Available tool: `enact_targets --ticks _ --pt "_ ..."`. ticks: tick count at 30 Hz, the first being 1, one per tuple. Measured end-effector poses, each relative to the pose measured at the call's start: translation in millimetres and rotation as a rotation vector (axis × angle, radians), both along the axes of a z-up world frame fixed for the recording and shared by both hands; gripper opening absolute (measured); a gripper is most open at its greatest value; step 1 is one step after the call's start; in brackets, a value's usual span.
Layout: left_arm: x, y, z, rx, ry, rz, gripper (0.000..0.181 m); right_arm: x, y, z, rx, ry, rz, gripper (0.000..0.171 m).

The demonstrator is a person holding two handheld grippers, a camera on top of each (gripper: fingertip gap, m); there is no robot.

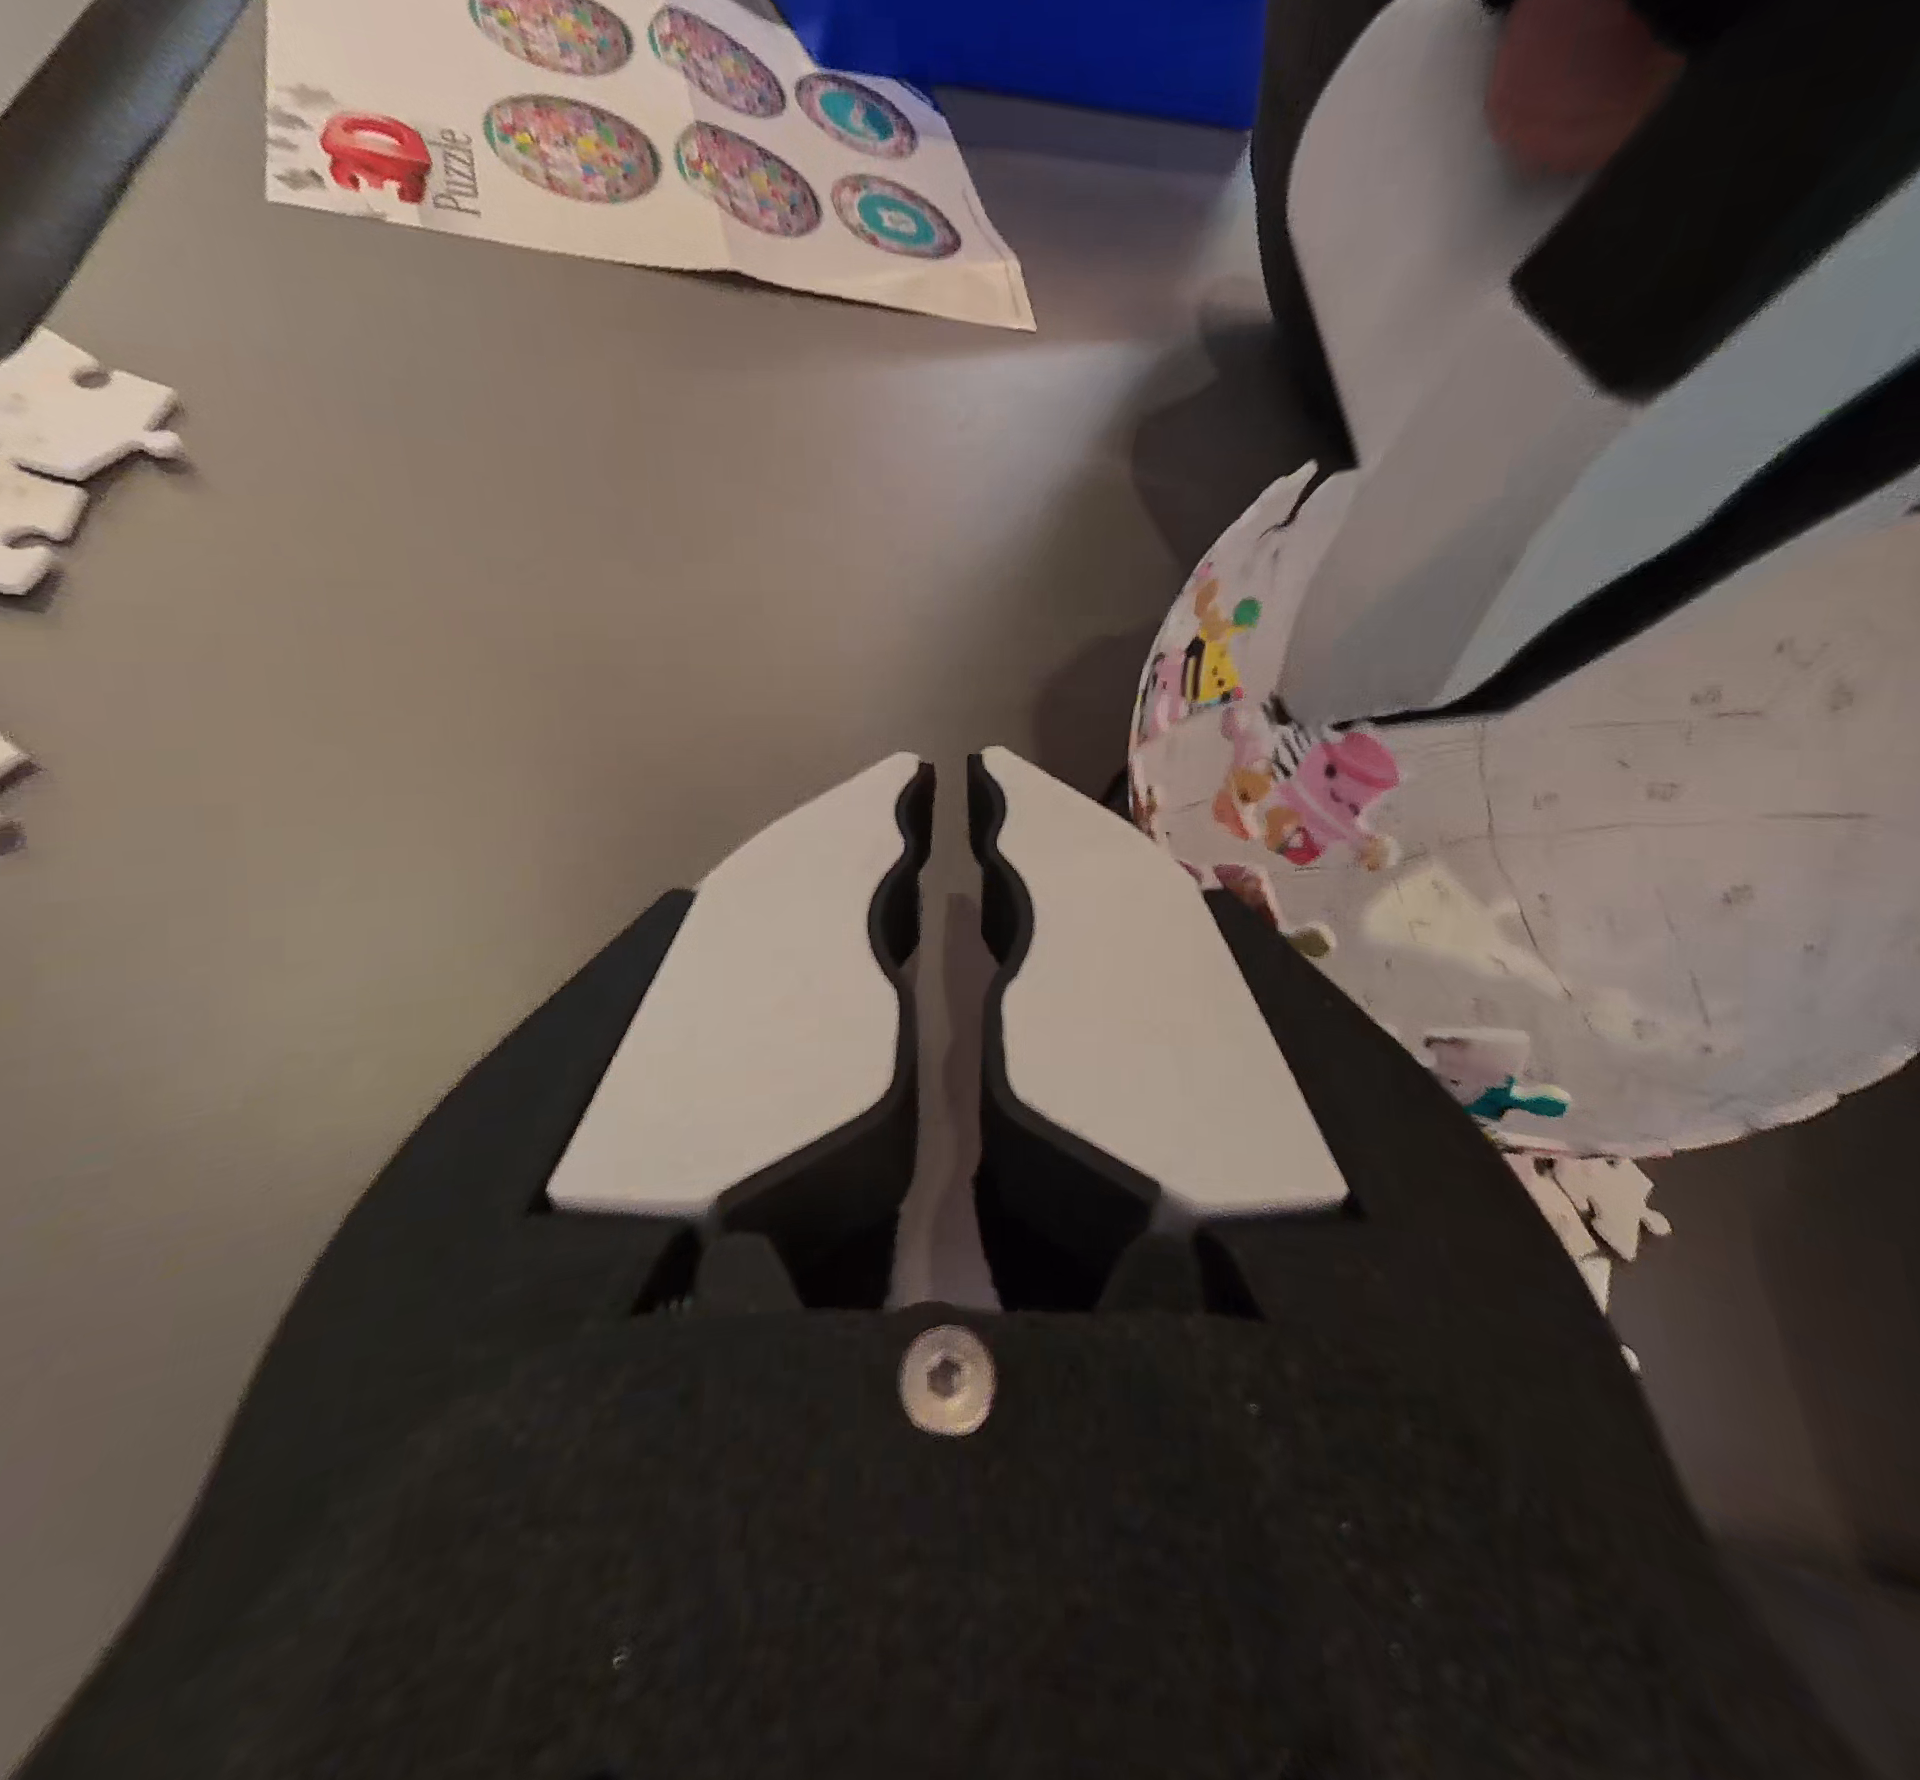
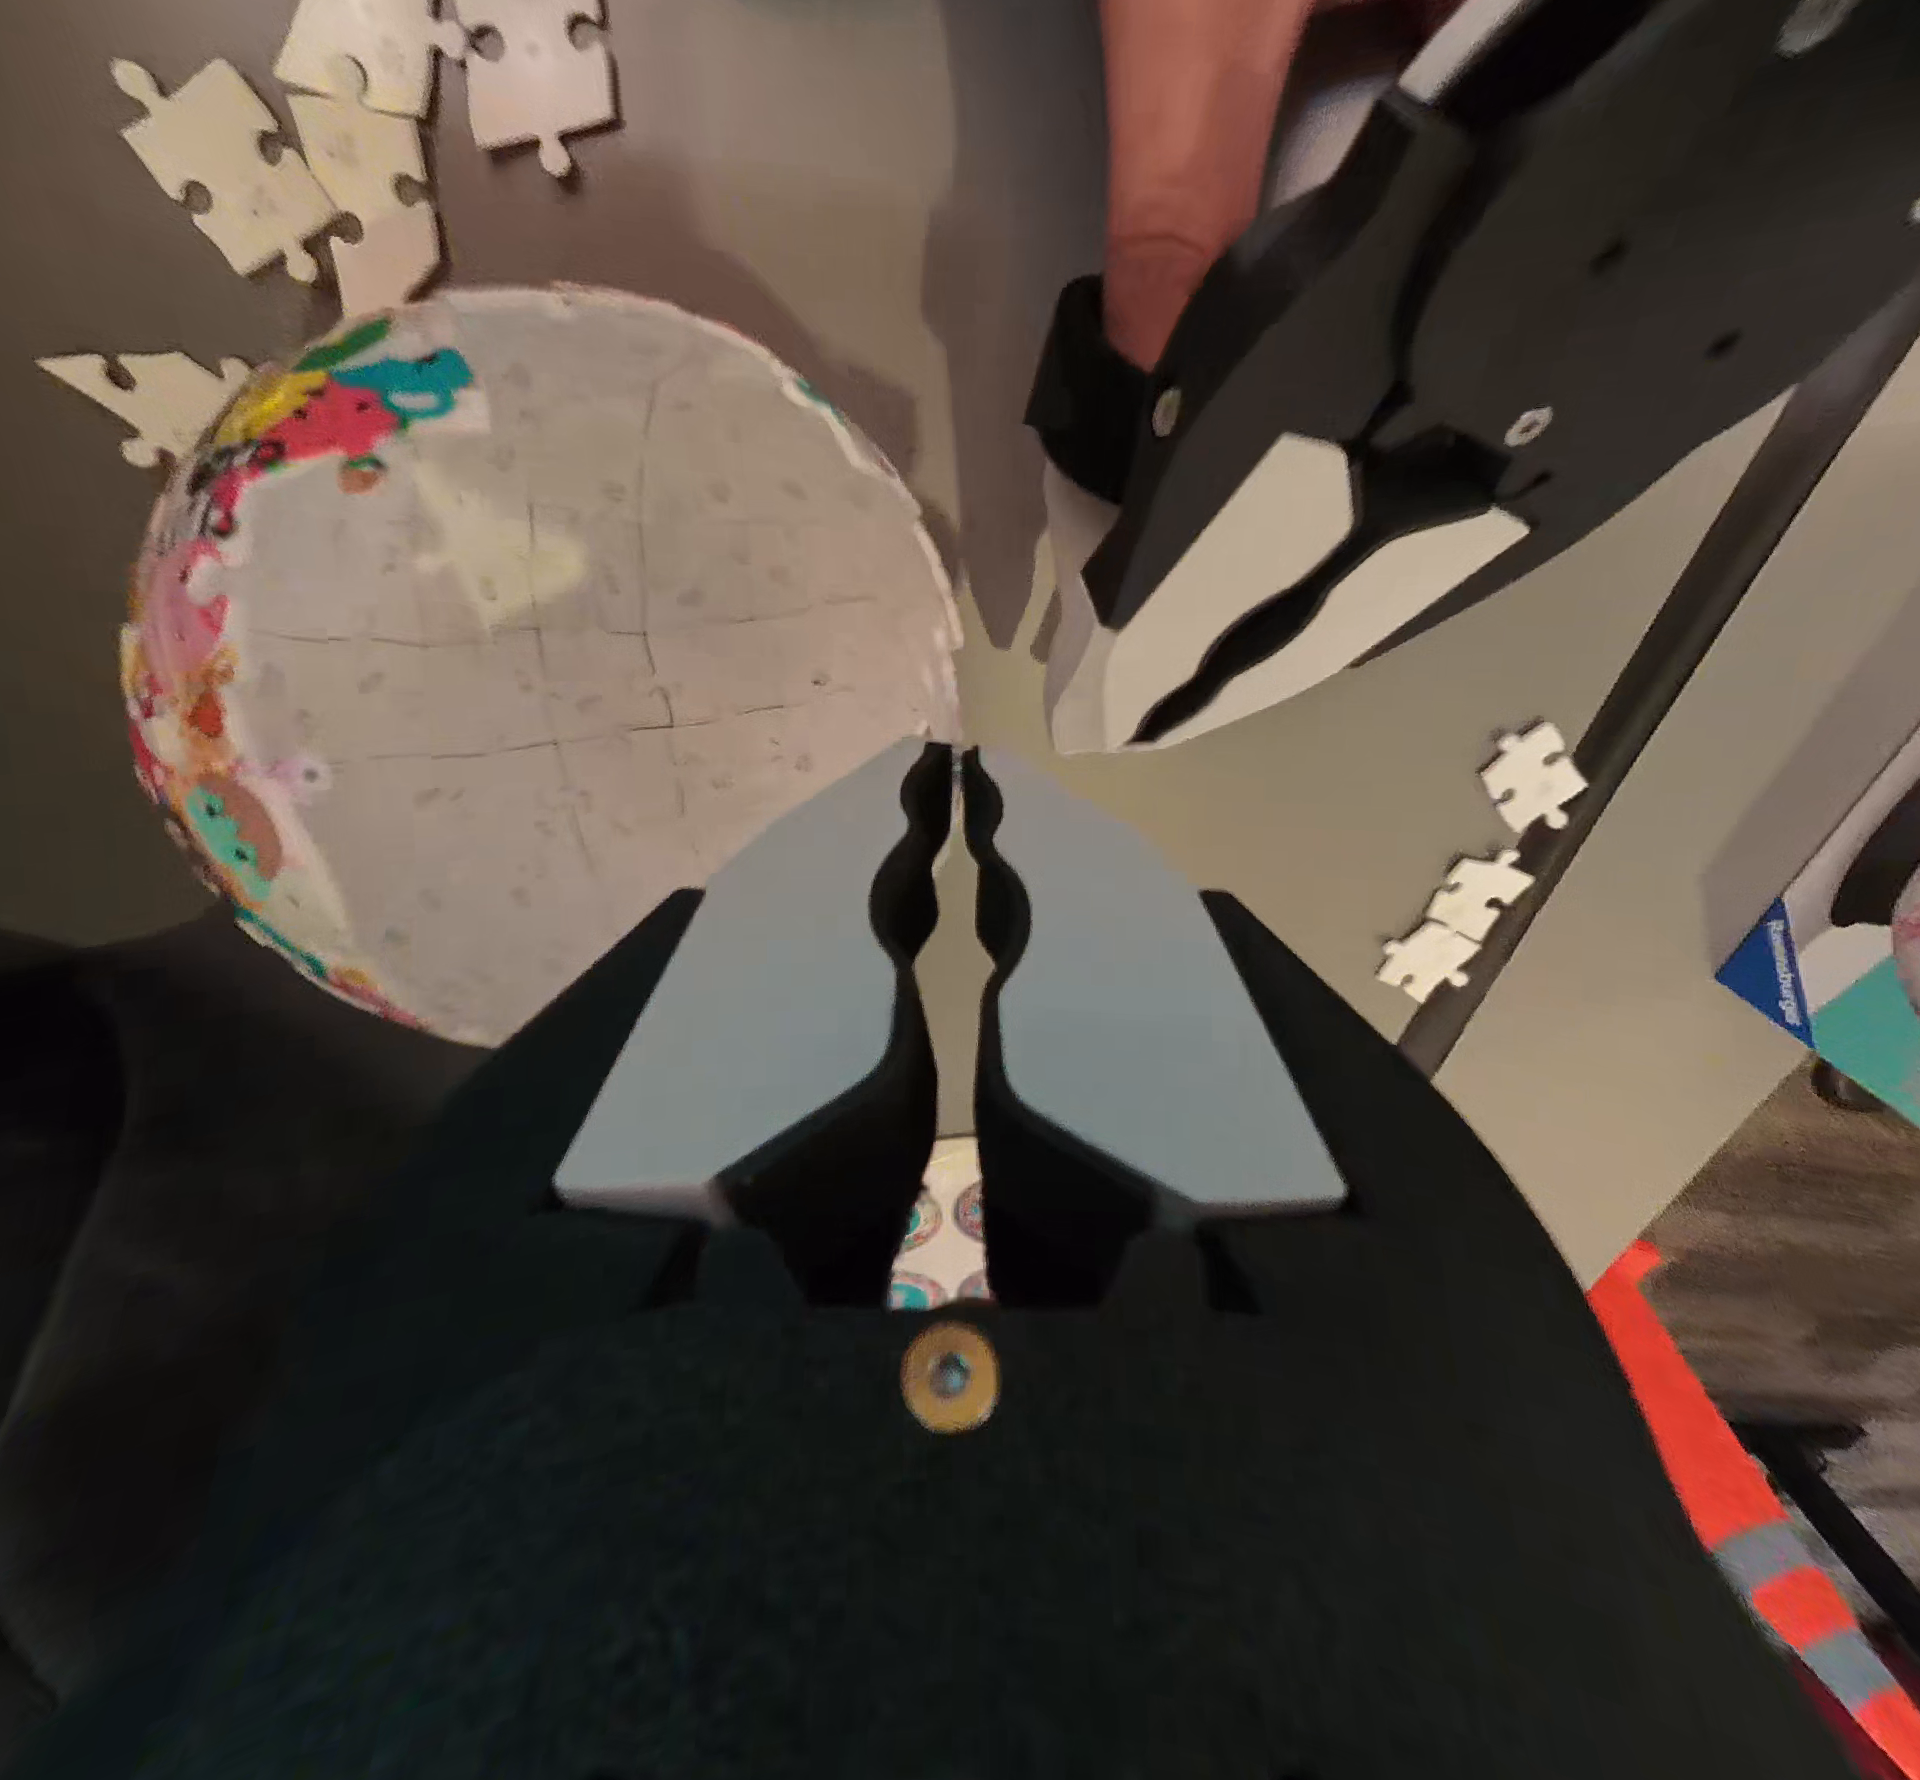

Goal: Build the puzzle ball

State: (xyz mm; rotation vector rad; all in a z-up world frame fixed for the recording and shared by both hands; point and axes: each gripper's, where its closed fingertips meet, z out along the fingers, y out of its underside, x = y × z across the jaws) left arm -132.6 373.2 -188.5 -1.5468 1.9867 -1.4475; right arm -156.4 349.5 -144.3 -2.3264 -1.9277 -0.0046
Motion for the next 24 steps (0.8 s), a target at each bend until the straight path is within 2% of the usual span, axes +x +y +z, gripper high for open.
enact_targets --ticks 5,11,14,17,20,22,23,24 --pt "-11.1 1.4 8.3 -0.023 -0.032 0.005 0.006 0.7 4.7 -1.8 0.031 -0.100 -0.005 0.002" --pt "-26.3 3.8 66.3 -0.166 -0.229 -0.003 0.019 6.3 7.4 28.3 0.026 0.056 -0.060 0.002" --pt "-28.7 0.1 88.2 -0.151 -0.289 -0.007 0.027 20.7 12.4 38.2 0.025 0.114 -0.127 0.002" --pt "-23.6 -7.8 95.0 -0.094 -0.293 0.000 0.028 25.8 14.7 38.0 0.022 0.124 -0.133 0.002" --pt "-16.7 -8.9 84.6 -0.013 -0.254 0.030 0.024 20.0 16.6 40.7 0.041 0.149 -0.102 0.002" --pt "-14.1 -8.6 79.8 0.007 -0.247 0.046 0.013 12.9 15.5 44.4 0.049 0.180 -0.066 0.002" --pt "-12.9 -7.4 80.3 0.009 -0.258 0.062 0.002 12.5 18.4 45.9 0.075 0.183 -0.055 0.002" --pt "-11.0 -4.8 80.9 0.012 -0.268 0.088 0.002 12.2 20.8 47.3 0.094 0.187 -0.048 0.002"
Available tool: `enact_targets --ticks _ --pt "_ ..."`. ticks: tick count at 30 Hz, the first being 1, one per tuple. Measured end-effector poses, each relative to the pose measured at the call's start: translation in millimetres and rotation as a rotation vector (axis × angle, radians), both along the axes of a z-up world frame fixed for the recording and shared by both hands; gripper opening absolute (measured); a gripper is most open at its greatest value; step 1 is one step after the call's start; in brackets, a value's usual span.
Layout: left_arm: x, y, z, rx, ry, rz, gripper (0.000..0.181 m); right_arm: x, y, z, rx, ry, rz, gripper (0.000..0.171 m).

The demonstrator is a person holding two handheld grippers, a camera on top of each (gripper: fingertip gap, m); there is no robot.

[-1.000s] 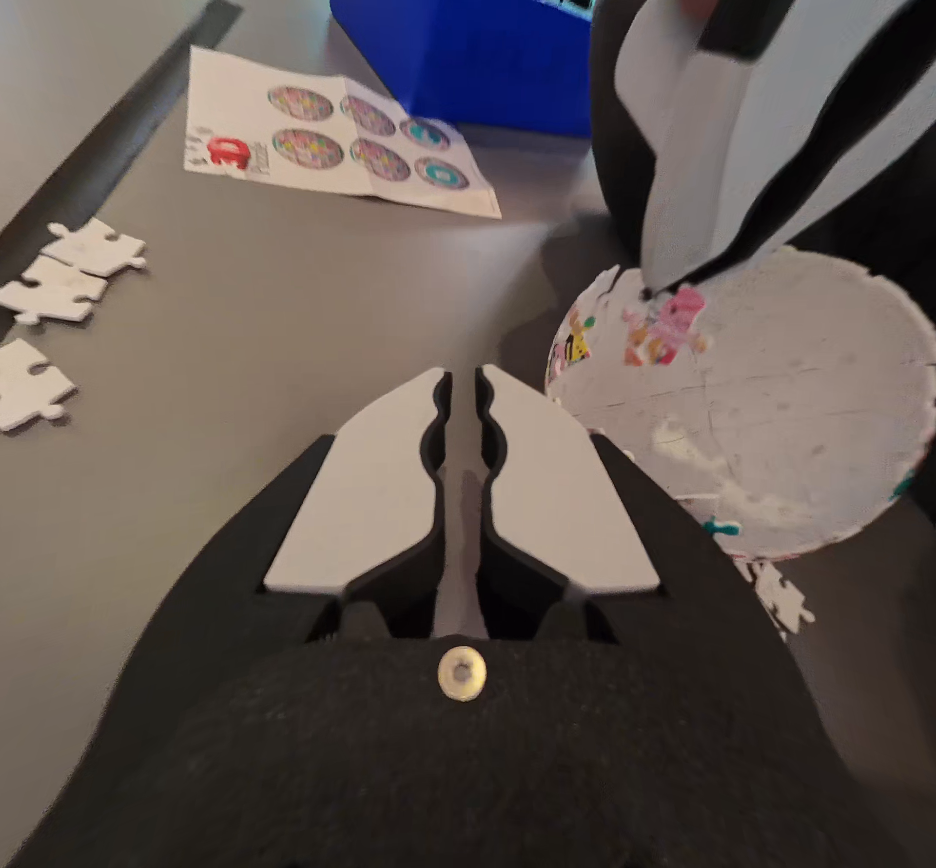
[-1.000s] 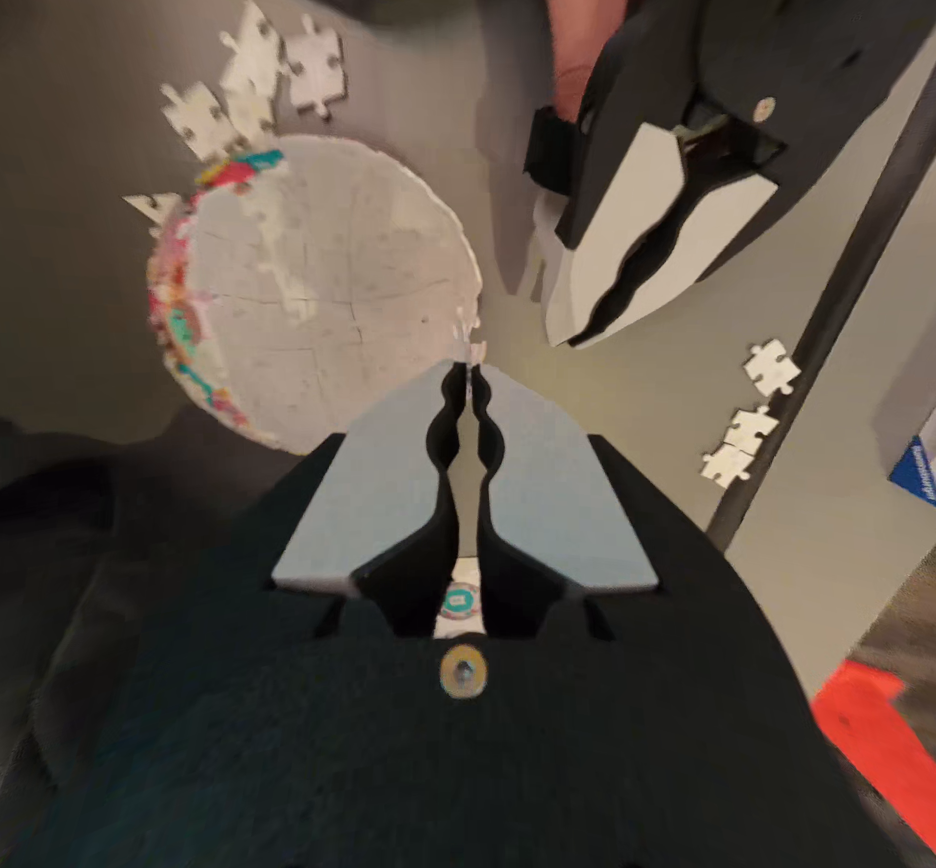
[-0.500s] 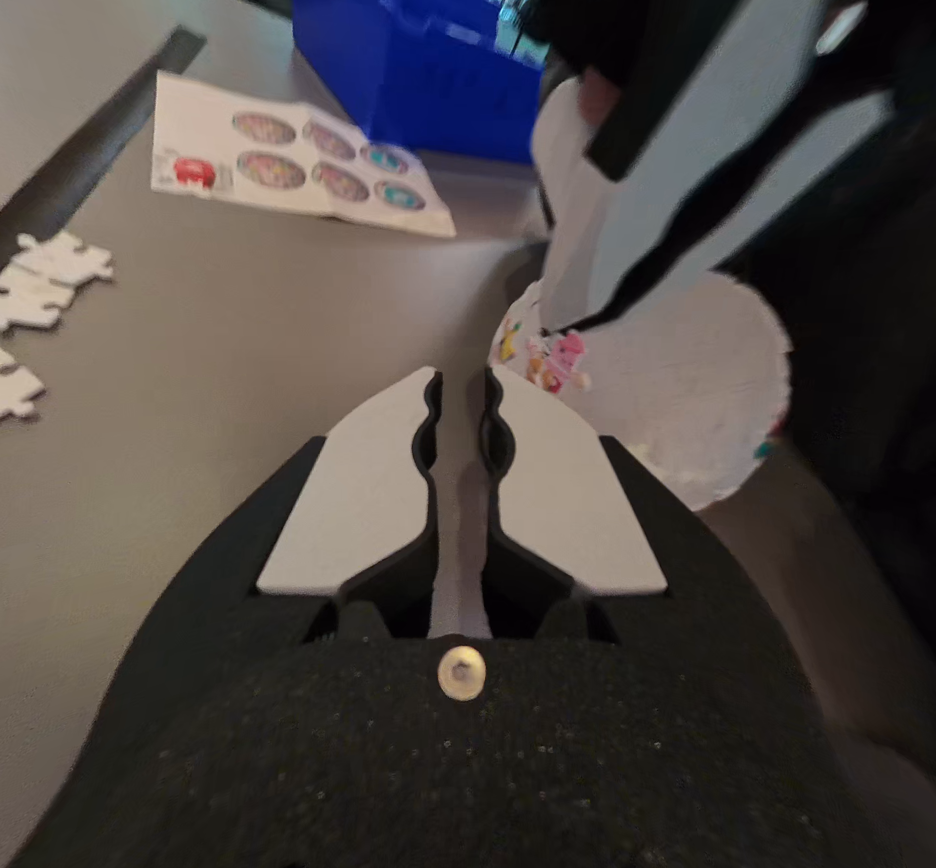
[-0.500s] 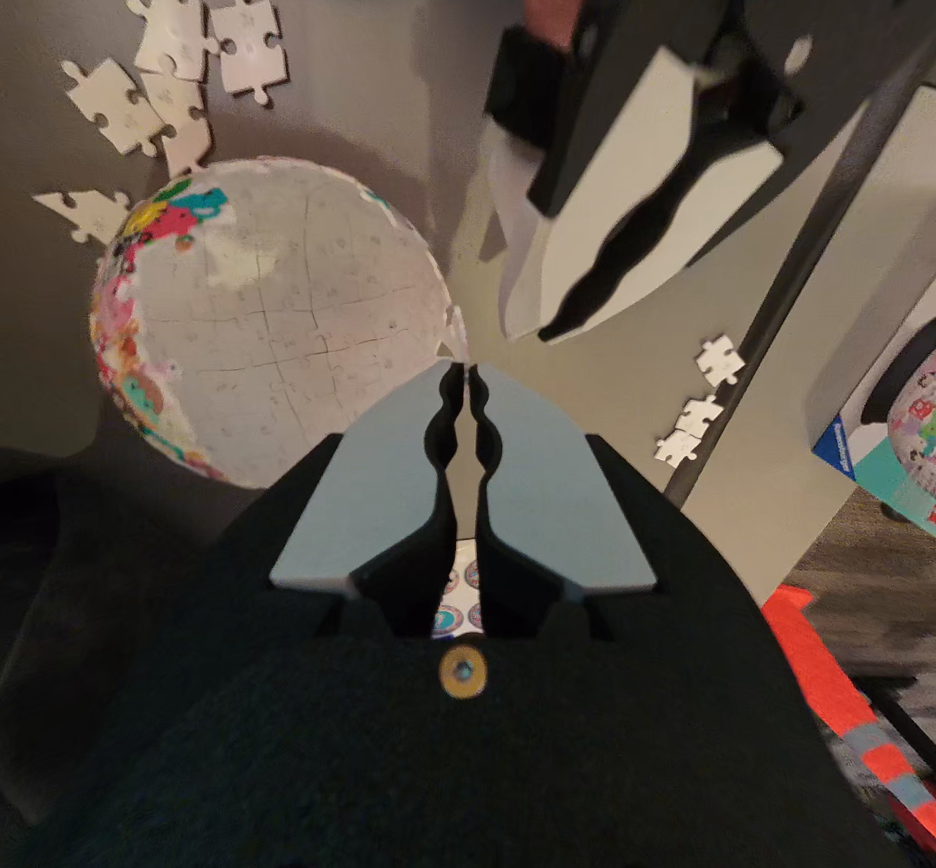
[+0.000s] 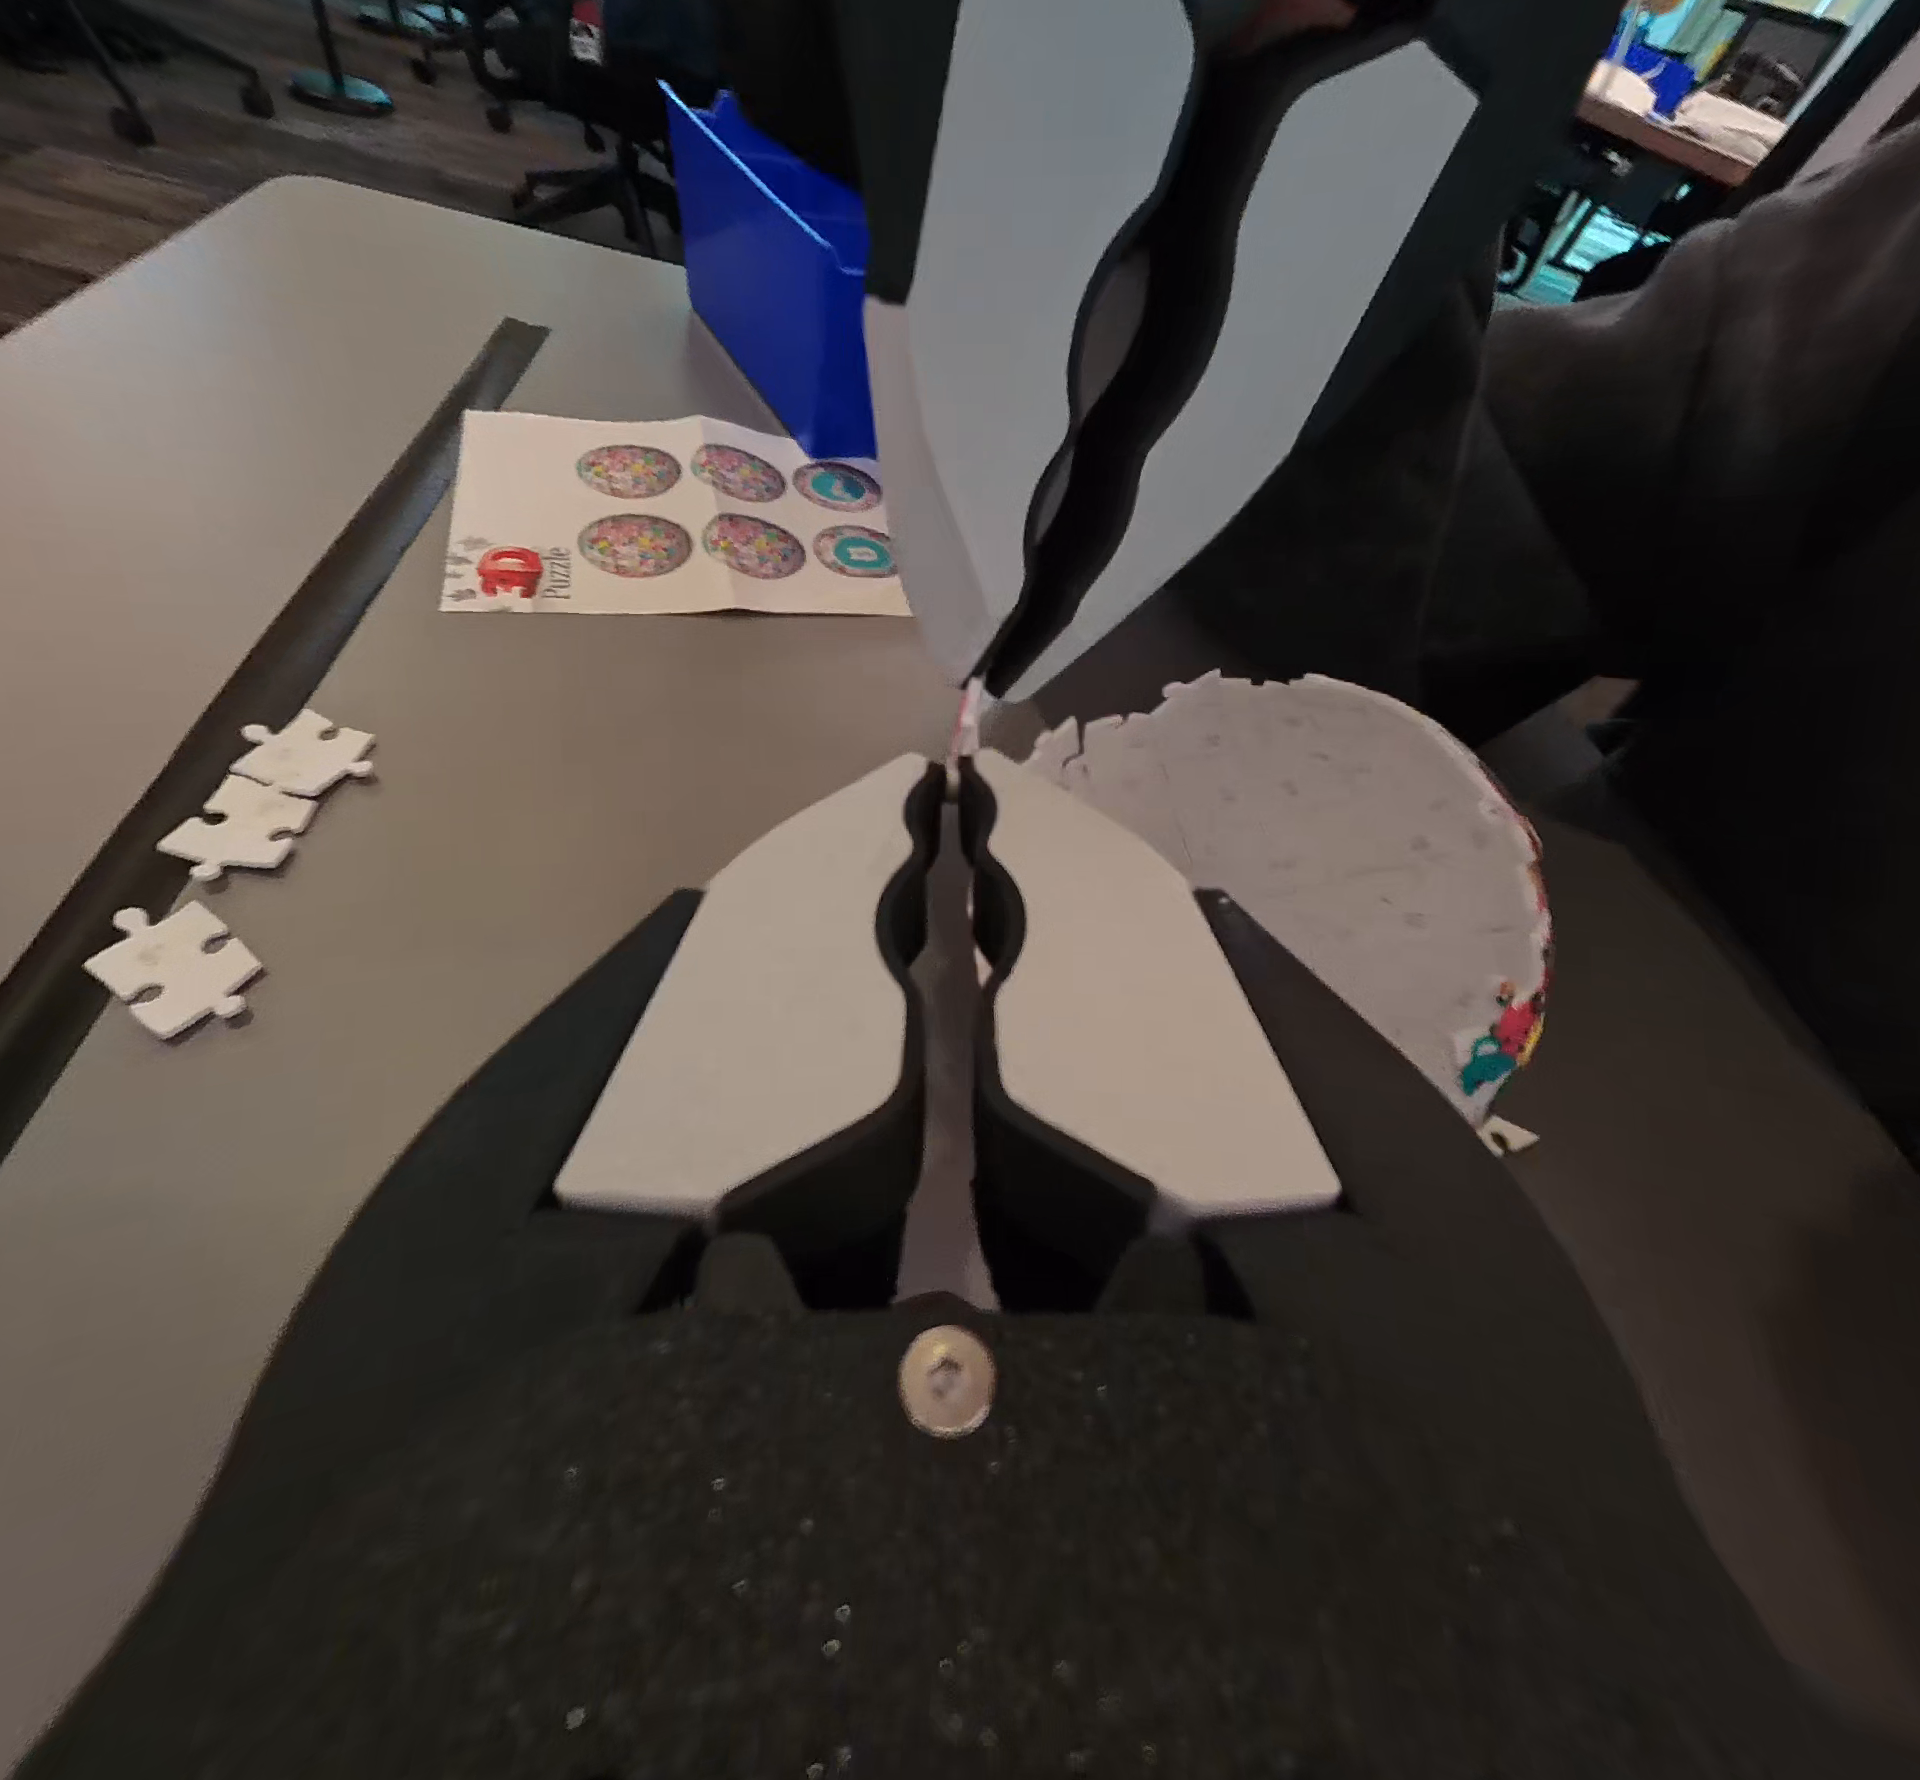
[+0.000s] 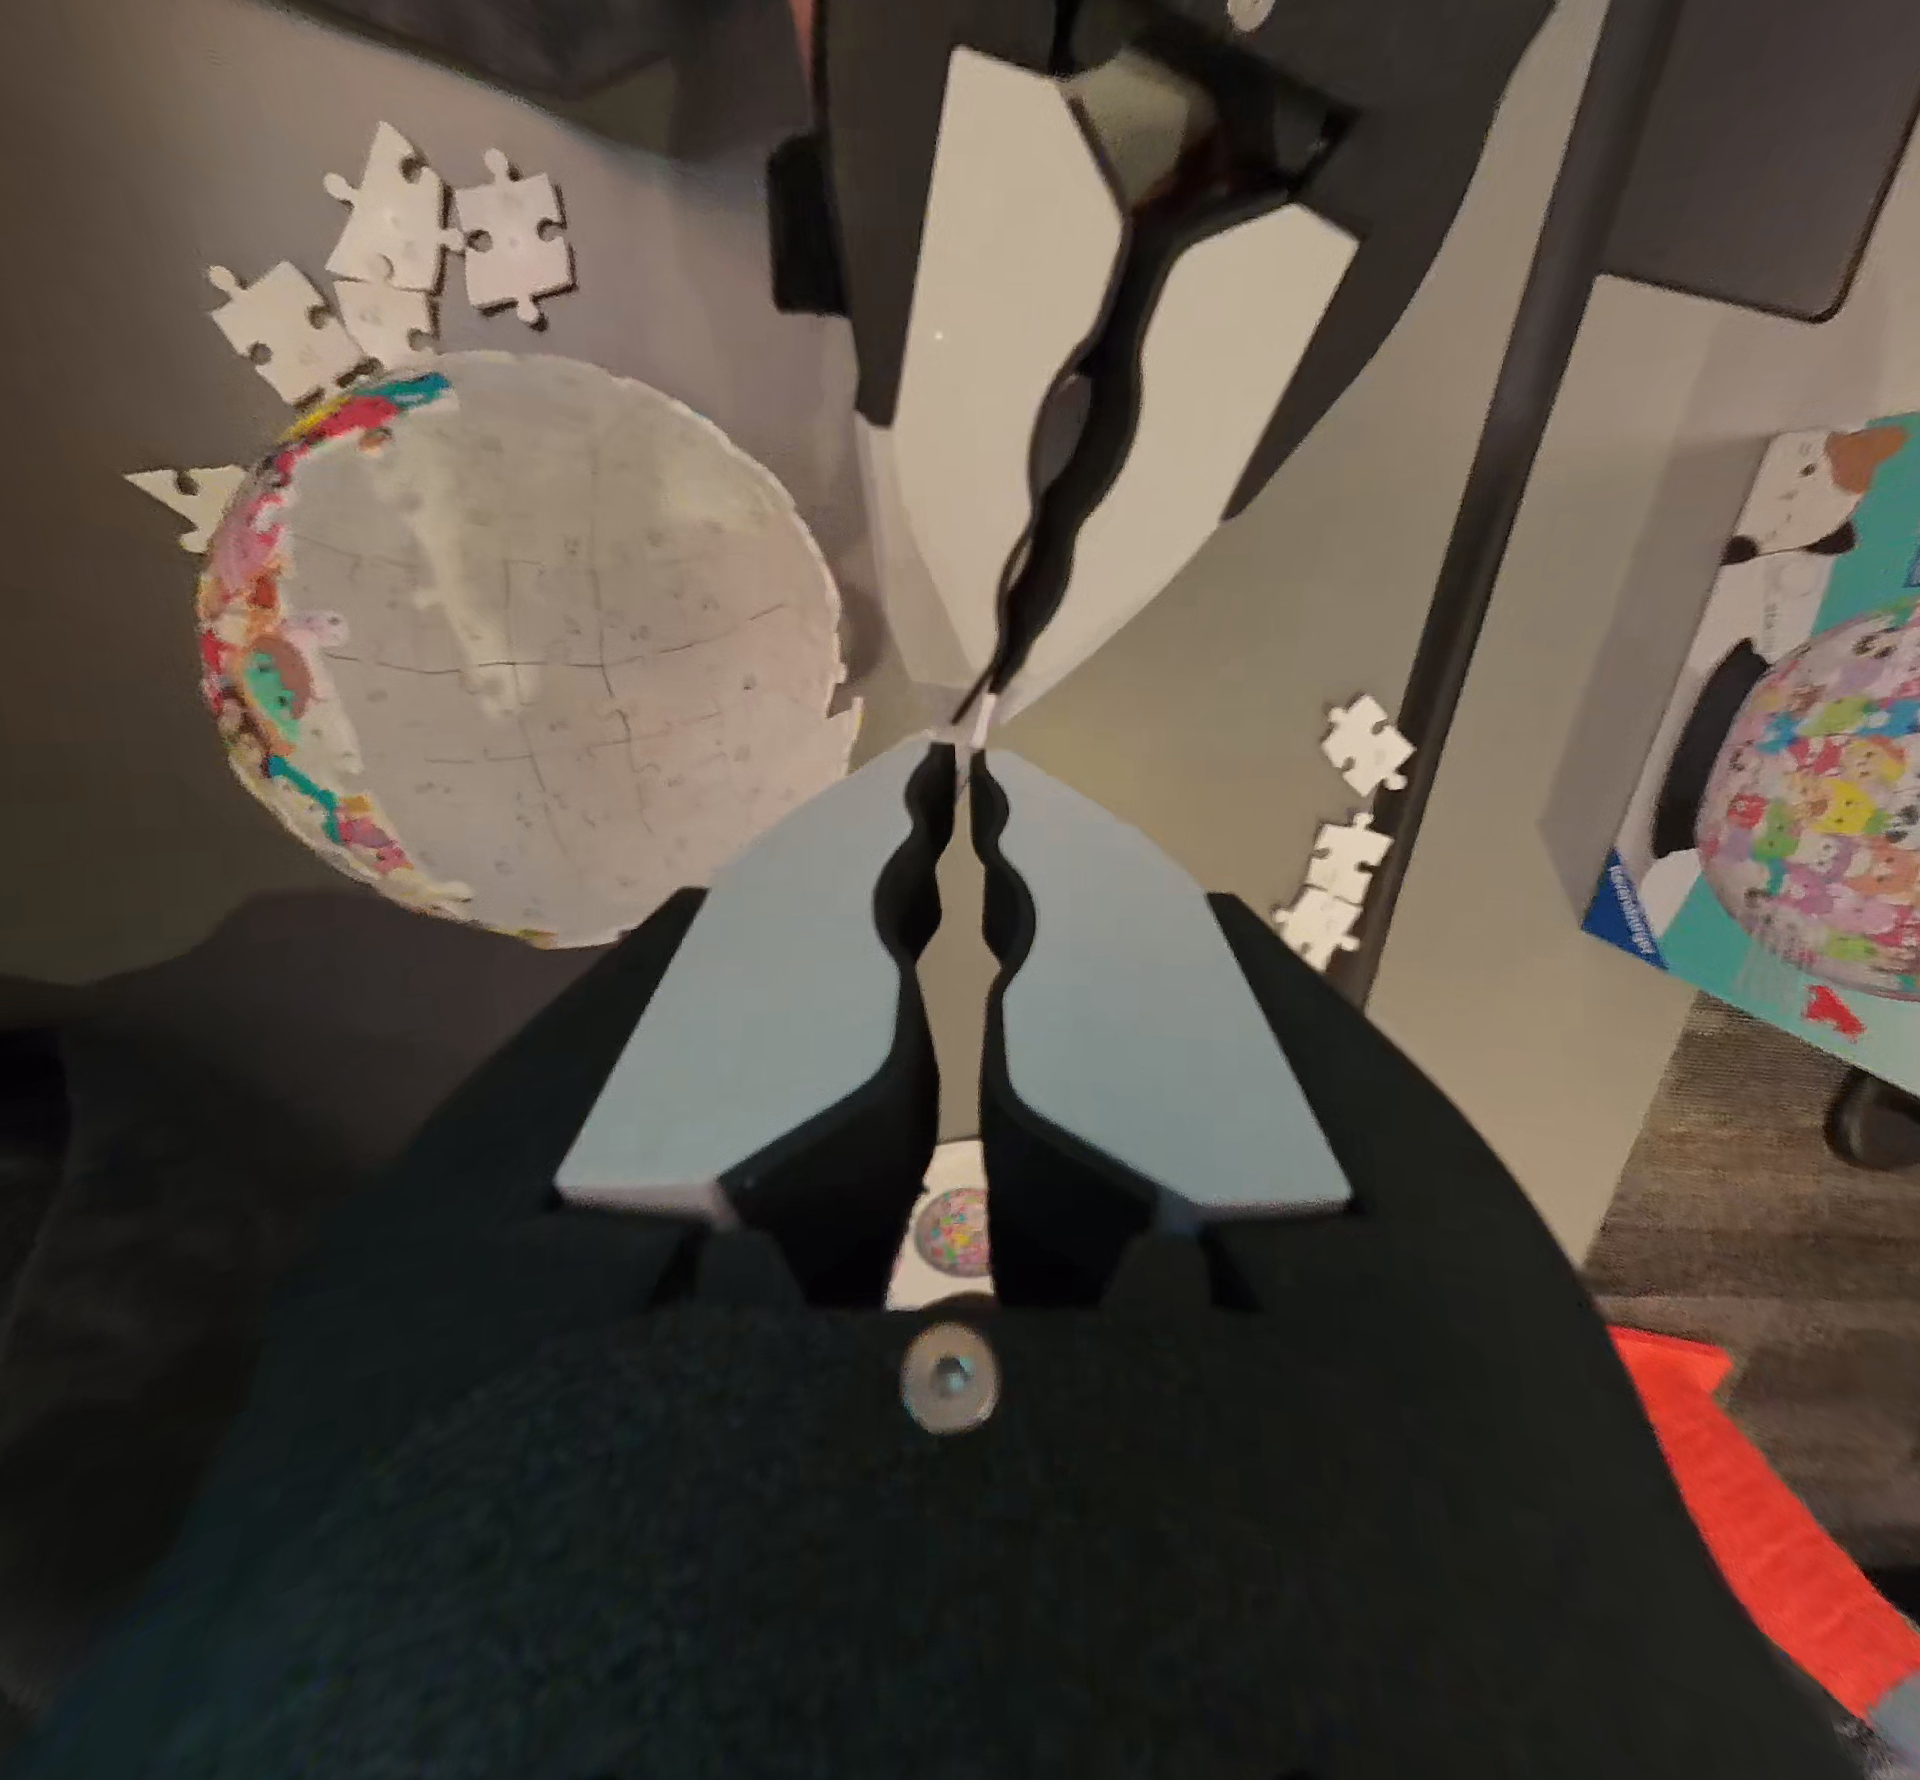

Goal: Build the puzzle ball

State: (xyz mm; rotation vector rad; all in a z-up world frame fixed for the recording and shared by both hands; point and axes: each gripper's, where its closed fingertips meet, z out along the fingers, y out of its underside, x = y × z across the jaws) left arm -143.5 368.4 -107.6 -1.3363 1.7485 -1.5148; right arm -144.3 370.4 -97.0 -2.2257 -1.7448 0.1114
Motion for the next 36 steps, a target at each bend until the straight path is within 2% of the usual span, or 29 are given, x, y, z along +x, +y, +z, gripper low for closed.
enact_targets --ticks 4,7,10,20,25,28,31,34,36 --pt "1.5 14.8 9.1 -0.021 -0.063 0.104 0.002 -2.8 19.6 10.5 0.123 0.083 0.024 0.003" --pt "-3.1 27.4 21.4 -0.094 -0.131 0.180 0.002 -4.6 25.9 23.6 0.166 0.196 0.025 0.019" --pt "-8.6 33.3 28.3 -0.155 -0.178 0.223 0.001 1.6 36.5 25.2 0.178 0.208 -0.032 0.021" --pt "-12.7 32.9 26.2 -0.151 -0.177 0.241 0.002 -13.9 39.2 32.7 0.194 0.287 0.010 0.003" --pt "-12.0 30.0 24.6 -0.150 -0.182 0.230 0.002 -13.6 36.2 31.8 0.183 0.258 0.010 0.002" --pt "-16.2 20.6 14.2 -0.128 -0.140 0.165 0.003 -17.9 28.3 28.2 0.128 0.214 0.037 0.002" --pt "-30.5 23.8 0.1 -0.121 -0.074 0.134 0.015 -24.3 19.7 28.2 0.122 0.169 0.073 0.002" --pt "-35.1 37.5 -29.7 -0.133 0.079 0.174 0.008 -41.1 -3.5 16.9 0.087 0.155 0.166 0.002" --pt "-30.8 26.7 -54.4 -0.097 0.205 0.114 0.004 -41.8 -13.0 -0.9 0.084 0.109 0.195 0.002"
